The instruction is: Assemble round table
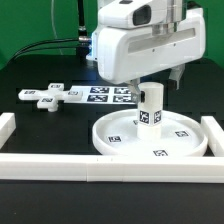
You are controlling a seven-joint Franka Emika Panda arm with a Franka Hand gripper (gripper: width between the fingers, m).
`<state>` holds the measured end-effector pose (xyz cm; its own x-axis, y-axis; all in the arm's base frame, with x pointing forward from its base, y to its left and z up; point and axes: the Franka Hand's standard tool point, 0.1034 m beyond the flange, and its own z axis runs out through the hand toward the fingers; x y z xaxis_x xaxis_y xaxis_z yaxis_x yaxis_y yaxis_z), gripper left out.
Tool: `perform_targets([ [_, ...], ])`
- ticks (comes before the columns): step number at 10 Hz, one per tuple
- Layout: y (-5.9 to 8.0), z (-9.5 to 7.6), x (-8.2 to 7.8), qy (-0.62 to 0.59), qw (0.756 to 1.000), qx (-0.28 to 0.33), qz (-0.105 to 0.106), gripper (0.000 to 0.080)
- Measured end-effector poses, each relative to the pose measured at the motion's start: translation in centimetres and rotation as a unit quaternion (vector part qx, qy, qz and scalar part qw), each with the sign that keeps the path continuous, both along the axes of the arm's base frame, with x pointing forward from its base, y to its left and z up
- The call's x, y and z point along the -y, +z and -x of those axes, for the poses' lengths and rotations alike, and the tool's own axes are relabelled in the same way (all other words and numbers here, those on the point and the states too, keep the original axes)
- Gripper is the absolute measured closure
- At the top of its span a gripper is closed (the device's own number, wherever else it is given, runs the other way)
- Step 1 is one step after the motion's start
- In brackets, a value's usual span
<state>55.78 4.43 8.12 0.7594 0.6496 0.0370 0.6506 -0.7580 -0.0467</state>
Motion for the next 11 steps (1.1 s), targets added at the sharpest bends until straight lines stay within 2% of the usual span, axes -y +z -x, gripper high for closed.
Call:
perform_targets([
  [1, -0.03, 0.01, 0.09, 0.017, 1.0, 0.001, 0.001, 0.0151],
  [4, -0.31, 0.07, 0.42, 0.171, 0.985, 0.005, 0.02, 0.0151],
  [7, -0.37, 0.13, 0.37, 0.287, 0.957, 0.004, 0.033, 0.0151],
  [10, -0.54, 0.13, 0.38, 0.401, 0.915, 0.0, 0.045, 0.0151],
  [11, -0.57, 0.13, 0.39, 0.41, 0.911, 0.0, 0.046, 0.0151],
])
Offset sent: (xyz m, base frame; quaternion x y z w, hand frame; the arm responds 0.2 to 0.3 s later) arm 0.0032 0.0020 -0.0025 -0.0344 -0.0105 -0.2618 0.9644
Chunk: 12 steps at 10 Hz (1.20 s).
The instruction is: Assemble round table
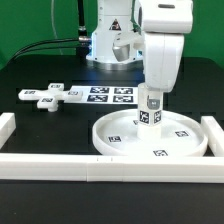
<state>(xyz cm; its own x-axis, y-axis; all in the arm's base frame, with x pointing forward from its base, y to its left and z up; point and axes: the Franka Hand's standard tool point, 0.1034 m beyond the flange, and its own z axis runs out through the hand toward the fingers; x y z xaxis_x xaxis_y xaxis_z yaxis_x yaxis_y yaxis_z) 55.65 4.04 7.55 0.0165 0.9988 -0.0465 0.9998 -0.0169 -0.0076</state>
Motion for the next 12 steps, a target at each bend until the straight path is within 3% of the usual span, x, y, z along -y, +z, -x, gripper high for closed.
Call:
perform_targets([
  [1, -0.01, 0.0, 0.09, 0.016, 1.0, -0.001, 0.002, 0.0151],
  [3, -0.03, 0.01, 0.16, 0.012, 1.0, -0.001, 0.003, 0.0397],
  [8, -0.03, 0.02, 0.14, -0.025, 1.0, 0.001, 0.002, 0.0394],
  [11, -0.08, 0.35, 0.12, -0.246, 0.969, -0.003, 0.002, 0.0394],
  [12, -0.1, 0.37, 0.11, -0.266, 0.964, -0.002, 0.003, 0.0393],
])
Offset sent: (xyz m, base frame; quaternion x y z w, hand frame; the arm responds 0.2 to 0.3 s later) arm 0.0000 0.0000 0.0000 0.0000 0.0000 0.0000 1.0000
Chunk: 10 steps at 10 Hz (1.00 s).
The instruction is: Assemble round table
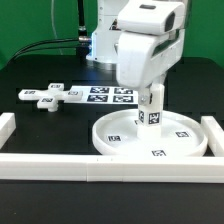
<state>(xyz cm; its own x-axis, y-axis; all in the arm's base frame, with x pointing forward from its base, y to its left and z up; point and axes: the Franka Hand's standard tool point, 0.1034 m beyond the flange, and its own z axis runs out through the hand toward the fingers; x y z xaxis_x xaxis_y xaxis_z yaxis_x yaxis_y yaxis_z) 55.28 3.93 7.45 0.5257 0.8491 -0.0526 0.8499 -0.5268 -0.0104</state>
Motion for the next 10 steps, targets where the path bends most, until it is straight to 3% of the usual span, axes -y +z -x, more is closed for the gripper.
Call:
perform_targets([
  [4, -0.05, 0.13, -0.1, -0.174, 0.985, 0.005, 0.003, 0.0393],
  [6, -0.09, 0.32, -0.12, -0.292, 0.957, 0.006, -0.002, 0.0393],
  [8, -0.1, 0.36, -0.04, -0.41, 0.912, 0.007, -0.009, 0.0392],
  [10, -0.1, 0.35, -0.06, -0.471, 0.882, 0.007, -0.008, 0.0392],
])
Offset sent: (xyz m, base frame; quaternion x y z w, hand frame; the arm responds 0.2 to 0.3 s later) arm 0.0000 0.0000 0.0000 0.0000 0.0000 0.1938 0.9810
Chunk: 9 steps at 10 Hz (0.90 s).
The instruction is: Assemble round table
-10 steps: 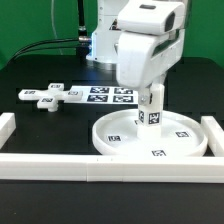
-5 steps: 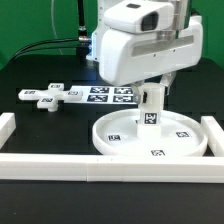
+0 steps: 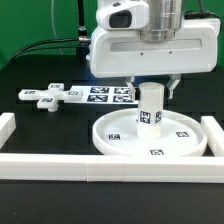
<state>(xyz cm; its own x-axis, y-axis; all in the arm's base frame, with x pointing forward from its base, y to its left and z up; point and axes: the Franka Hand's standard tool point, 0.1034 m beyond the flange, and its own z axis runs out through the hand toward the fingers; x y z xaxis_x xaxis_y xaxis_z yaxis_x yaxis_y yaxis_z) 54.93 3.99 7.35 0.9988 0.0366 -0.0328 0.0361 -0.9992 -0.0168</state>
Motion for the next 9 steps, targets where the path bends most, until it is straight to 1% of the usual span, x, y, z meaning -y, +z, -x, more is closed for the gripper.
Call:
perform_targets([
  [3, -0.01, 0.03, 0.0, -0.114, 0.994, -0.002, -0.002, 0.0392],
  [4, -0.04, 0.13, -0.02, -0.188, 0.982, -0.004, -0.006, 0.0392],
  [5, -0.04, 0.15, -0.02, -0.237, 0.972, -0.005, -0.008, 0.0392],
  [7, -0.02, 0.25, -0.1, -0.356, 0.934, -0.01, -0.013, 0.0392],
  [9, -0.05, 0.24, -0.07, -0.454, 0.89, -0.021, -0.026, 0.0392],
])
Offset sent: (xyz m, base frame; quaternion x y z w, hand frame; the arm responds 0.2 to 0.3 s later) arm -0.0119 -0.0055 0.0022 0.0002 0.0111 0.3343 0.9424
